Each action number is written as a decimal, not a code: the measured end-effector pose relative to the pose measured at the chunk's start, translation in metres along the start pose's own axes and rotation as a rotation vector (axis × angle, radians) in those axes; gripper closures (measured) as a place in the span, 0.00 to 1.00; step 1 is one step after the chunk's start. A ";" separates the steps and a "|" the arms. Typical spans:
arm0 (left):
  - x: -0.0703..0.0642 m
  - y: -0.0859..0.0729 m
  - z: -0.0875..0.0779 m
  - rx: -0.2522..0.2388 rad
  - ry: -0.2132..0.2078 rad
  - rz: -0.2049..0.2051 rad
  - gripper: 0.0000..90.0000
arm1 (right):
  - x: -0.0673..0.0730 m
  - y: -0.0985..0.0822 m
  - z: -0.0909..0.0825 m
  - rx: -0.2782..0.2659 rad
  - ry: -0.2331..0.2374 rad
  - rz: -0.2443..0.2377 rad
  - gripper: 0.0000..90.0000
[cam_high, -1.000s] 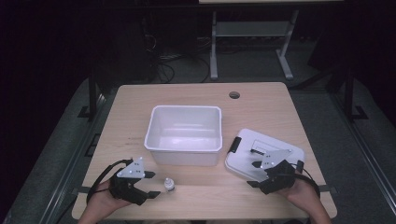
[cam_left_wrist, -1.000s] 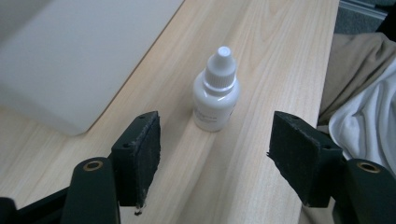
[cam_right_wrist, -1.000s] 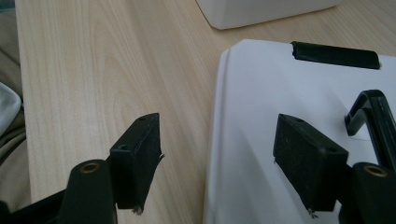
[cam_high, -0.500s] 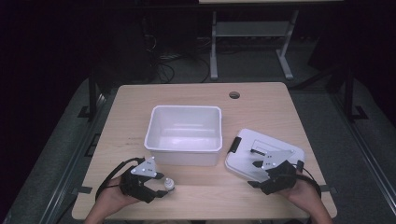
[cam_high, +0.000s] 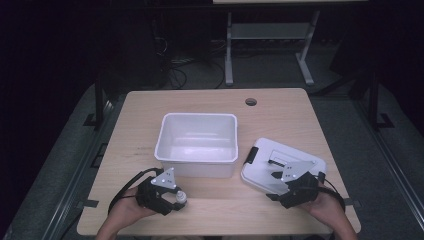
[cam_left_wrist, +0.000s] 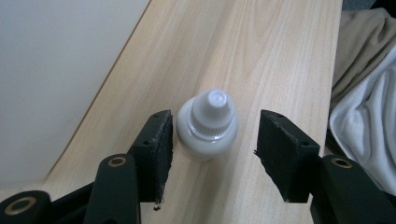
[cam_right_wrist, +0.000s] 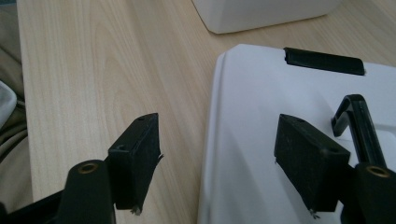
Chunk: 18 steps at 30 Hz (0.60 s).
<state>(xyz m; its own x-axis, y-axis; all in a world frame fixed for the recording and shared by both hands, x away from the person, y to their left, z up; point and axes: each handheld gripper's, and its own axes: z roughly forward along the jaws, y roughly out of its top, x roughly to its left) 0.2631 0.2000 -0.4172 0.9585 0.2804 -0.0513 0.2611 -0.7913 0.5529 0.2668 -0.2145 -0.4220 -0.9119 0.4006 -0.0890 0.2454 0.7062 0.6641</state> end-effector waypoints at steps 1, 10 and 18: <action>0.000 0.001 0.000 0.006 -0.004 0.006 0.53 | 0.000 0.000 -0.001 -0.004 -0.001 0.000 0.34; 0.003 0.005 0.002 0.011 -0.009 0.004 0.56 | 0.000 -0.001 0.000 -0.001 -0.003 -0.005 0.33; 0.004 0.009 0.008 0.037 -0.015 0.010 0.58 | 0.000 -0.001 0.000 0.003 -0.004 -0.007 0.33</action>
<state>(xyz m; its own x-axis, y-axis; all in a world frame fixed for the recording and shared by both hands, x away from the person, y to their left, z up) 0.2699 0.1900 -0.4189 0.9626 0.2644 -0.0589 0.2554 -0.8134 0.5227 0.2664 -0.2149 -0.4232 -0.9124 0.3976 -0.0968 0.2397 0.7110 0.6611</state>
